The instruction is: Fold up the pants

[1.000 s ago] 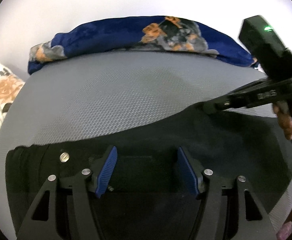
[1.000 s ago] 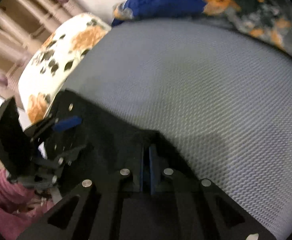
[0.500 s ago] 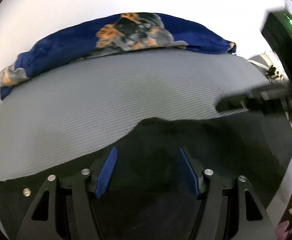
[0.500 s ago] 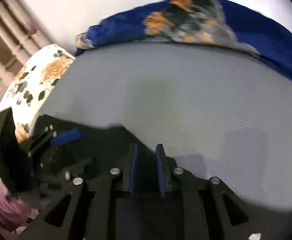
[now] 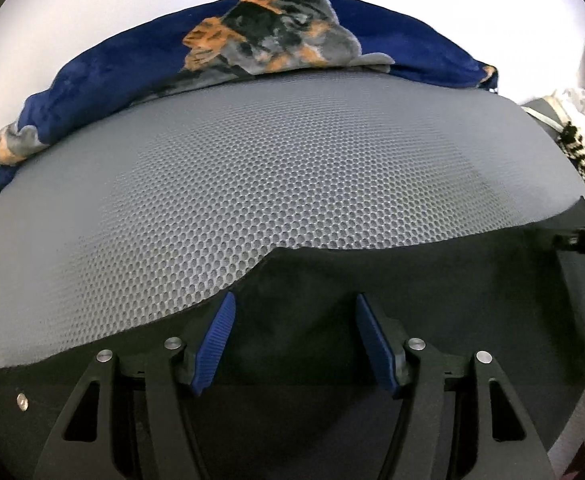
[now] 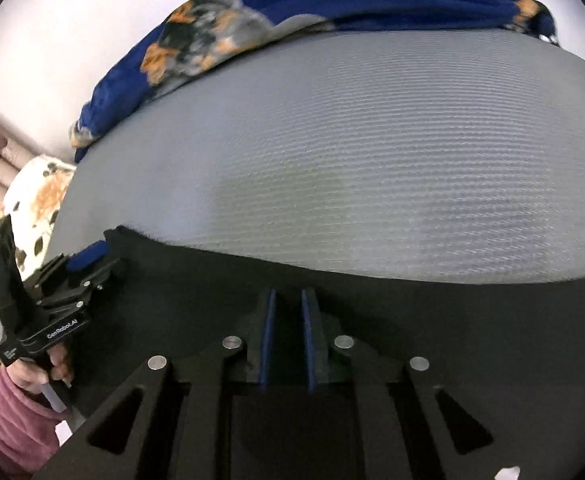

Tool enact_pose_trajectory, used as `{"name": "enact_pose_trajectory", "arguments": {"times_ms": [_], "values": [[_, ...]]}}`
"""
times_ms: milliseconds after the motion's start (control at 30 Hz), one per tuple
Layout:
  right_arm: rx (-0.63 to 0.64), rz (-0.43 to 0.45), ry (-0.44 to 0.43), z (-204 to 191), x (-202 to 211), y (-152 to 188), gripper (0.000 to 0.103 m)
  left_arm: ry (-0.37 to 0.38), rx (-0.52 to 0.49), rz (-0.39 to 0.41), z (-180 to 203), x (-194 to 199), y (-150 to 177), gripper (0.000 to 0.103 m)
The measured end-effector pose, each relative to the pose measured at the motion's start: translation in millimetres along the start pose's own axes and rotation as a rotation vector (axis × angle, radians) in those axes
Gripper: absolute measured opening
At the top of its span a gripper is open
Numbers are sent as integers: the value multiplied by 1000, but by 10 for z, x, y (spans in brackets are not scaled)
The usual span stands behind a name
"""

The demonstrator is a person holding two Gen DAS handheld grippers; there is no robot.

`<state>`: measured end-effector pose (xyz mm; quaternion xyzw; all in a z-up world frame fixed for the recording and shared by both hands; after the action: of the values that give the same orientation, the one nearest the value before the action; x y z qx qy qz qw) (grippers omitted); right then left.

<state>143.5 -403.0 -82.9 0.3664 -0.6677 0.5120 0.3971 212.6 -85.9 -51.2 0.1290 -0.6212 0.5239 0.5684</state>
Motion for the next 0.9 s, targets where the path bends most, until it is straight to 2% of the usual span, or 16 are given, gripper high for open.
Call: {"name": "enact_pose_trajectory", "arguments": {"times_ms": [100, 233, 433, 667, 900], "values": [[-36, 10, -51, 308, 194, 43, 33, 35, 31, 11, 52, 124, 21, 62], [-92, 8, -92, 895, 438, 183, 34, 63, 65, 24, 182, 284, 87, 62], [-233, 10, -50, 1798, 699, 497, 34, 92, 100, 27, 443, 393, 276, 62], [-364, 13, -121, 2485, 871, 781, 34, 121, 77, -15, 799, 289, 435, 62], [-439, 15, -91, 3040, 984, 952, 34, 139, 13, -35, 1211, 144, 421, 62]]}}
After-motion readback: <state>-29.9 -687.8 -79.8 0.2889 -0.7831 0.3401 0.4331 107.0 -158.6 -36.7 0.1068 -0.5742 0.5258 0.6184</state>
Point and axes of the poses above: each gripper's, at about its wrist camera, not at the fingertips, and x roughly against the way its jaws point, z to its right, y to its underside, the point moved 2 cm from there along -x, roughly the way its jaws point, and after that the axes turned 12 degrees about y, right-handed, at the moved point
